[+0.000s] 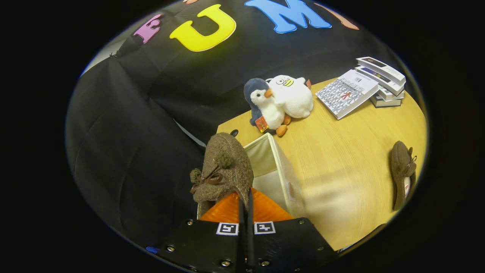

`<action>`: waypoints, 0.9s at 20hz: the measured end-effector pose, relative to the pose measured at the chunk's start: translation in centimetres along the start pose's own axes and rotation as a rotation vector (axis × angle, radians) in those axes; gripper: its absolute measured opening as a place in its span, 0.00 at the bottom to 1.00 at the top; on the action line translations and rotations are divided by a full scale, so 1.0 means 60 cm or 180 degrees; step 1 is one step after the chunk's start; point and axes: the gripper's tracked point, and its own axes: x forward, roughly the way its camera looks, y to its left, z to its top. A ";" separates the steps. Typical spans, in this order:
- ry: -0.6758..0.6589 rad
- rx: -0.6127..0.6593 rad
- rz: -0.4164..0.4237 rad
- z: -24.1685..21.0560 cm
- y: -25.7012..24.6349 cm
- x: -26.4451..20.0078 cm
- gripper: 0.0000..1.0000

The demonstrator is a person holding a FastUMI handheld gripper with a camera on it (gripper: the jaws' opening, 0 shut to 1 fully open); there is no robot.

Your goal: Open the storage box then place both shoes into the box .Put the left shoe in first, then the right shoe, with the right side of both shoes facing outward in a uniform manner.

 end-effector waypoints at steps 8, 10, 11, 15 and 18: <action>0.0193 -0.0057 -0.0099 -0.057 0.015 0.067 0.01; 0.0273 -0.0064 -0.0113 -0.076 0.019 0.081 0.01; 0.0307 -0.0063 -0.0127 -0.083 0.020 0.088 0.01; 0.0348 -0.0128 -0.0185 -0.103 0.019 0.104 0.01; 0.0355 -0.0212 -0.0080 -0.112 0.028 0.117 0.07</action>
